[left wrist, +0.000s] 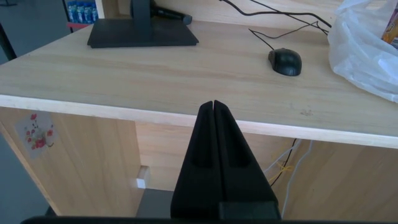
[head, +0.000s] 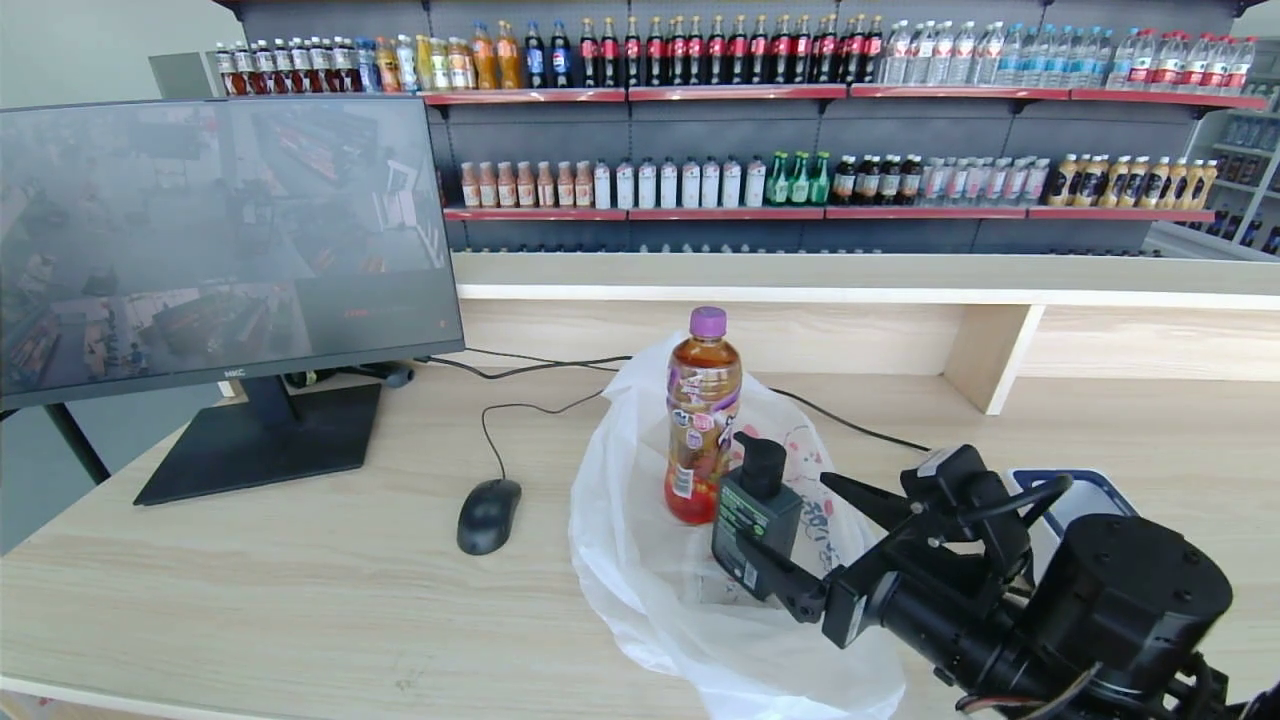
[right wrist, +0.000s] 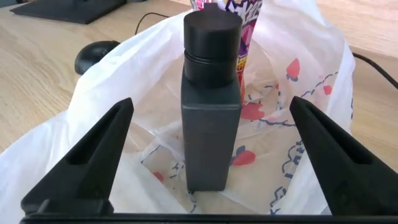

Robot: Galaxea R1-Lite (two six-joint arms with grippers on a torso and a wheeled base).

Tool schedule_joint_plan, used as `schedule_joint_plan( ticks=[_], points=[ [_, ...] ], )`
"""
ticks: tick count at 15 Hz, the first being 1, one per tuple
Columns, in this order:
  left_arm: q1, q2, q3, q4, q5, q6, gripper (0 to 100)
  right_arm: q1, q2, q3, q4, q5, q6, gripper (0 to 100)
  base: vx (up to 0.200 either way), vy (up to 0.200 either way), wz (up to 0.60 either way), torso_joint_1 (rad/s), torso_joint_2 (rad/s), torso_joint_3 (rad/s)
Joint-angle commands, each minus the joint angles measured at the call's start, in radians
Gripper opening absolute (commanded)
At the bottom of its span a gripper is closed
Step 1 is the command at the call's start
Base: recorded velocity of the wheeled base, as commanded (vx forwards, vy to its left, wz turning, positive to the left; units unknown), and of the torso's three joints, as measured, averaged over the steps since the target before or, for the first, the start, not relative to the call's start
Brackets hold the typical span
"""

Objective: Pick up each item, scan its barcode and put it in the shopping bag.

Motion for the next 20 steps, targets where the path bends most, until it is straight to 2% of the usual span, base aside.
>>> schedule_joint_plan(
  ticks=[1, 5, 7, 9, 12, 14, 15, 17, 19, 20],
  points=[
    [0.0, 0.0, -0.001, 0.0, 0.0, 0.0, 0, -0.002, -0.068, 0.014, -0.001, 0.0, -0.011, 100, 0.0, 0.0, 0.0, 0.0, 0.0, 0.0],
    [0.0, 0.0, 0.001, 0.0, 0.0, -0.002, 0, -0.049, -0.192, 0.082, -0.001, 0.0, -0.014, 100, 0.0, 0.0, 0.0, 0.0, 0.0, 0.0],
    [0.0, 0.0, 0.001, 0.0, 0.0, -0.002, 0, -0.089, -0.344, 0.183, -0.001, 0.0, -0.022, 100, 0.0, 0.0, 0.0, 0.0, 0.0, 0.0],
    [0.0, 0.0, 0.001, 0.0, 0.0, -0.002, 0, -0.118, -0.462, 0.23, -0.001, 0.0, -0.029, 100, 0.0, 0.0, 0.0, 0.0, 0.0, 0.0],
    [0.0, 0.0, 0.001, 0.0, 0.0, -0.002, 0, -0.145, -0.679, 0.23, -0.001, 0.0, -0.063, 100, 0.0, 0.0, 0.0, 0.0, 0.0, 0.0],
    [0.0, 0.0, 0.001, 0.0, 0.0, -0.002, 0, -0.191, -0.726, 0.23, 0.004, 0.0, -0.066, 100, 0.0, 0.0, 0.0, 0.0, 0.0, 0.0],
    [0.0, 0.0, -0.001, 0.0, 0.0, 0.0, 0, -0.215, -0.778, 0.23, 0.062, 0.004, -0.075, 100, 0.0, 0.0, 0.0, 0.0, 0.0, 0.0],
    [0.0, 0.0, 0.001, 0.0, 0.0, -0.002, 0, -0.212, -0.903, 0.23, 0.313, 0.018, -0.091, 100, 0.0, 0.0, 0.0, 0.0, 0.0, 0.0],
    [0.0, 0.0, -0.001, 0.0, 0.0, -0.002, 0, -0.211, -1.121, 0.23, 0.708, 0.034, -0.103, 100, 0.0, 0.0, 0.0, 0.0, 0.0, 0.0],
    [0.0, 0.0, 0.001, 0.0, -0.002, 0.001, 0, -0.197, -1.239, 0.209, 0.907, 0.078, -0.131, 100, 0.0, 0.0, 0.0, 0.0, 0.0, 0.0]
  ],
)
